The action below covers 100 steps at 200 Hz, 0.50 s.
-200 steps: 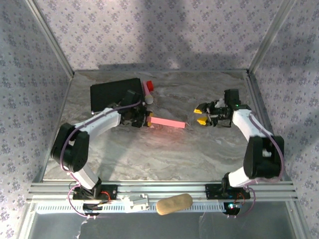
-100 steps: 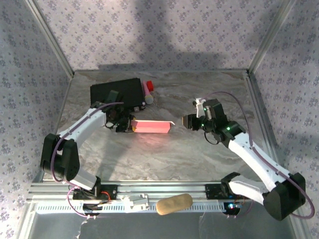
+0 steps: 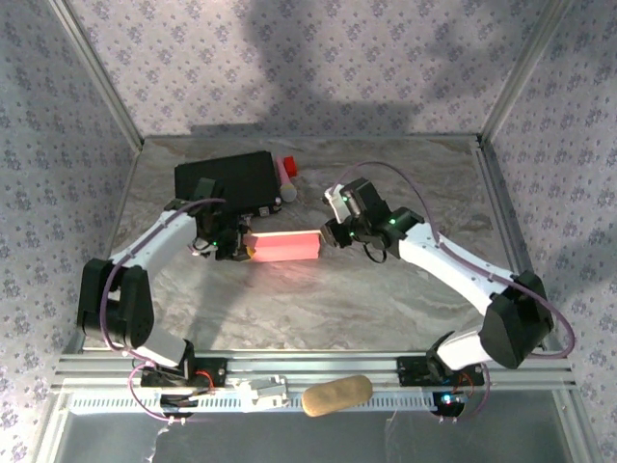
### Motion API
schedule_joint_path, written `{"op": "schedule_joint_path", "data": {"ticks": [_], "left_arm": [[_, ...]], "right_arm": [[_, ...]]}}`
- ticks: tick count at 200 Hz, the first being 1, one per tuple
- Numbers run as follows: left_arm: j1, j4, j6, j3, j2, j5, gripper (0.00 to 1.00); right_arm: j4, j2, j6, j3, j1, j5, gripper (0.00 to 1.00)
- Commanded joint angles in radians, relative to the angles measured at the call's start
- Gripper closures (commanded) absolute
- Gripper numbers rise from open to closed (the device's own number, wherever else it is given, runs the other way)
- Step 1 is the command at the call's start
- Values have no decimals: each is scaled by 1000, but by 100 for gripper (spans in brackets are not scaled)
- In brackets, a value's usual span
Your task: Fold the paper box
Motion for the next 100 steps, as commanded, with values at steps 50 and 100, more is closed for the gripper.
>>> {"op": "schedule_joint_path", "data": {"ticks": [50, 100], "left_arm": [[31, -102, 15, 12, 84, -69, 79], [37, -109, 21, 22, 100, -67, 79]], "right_arm": [[-56, 94, -50, 105, 36, 42, 70], [-61, 98, -51, 116, 36, 103, 72]]}}
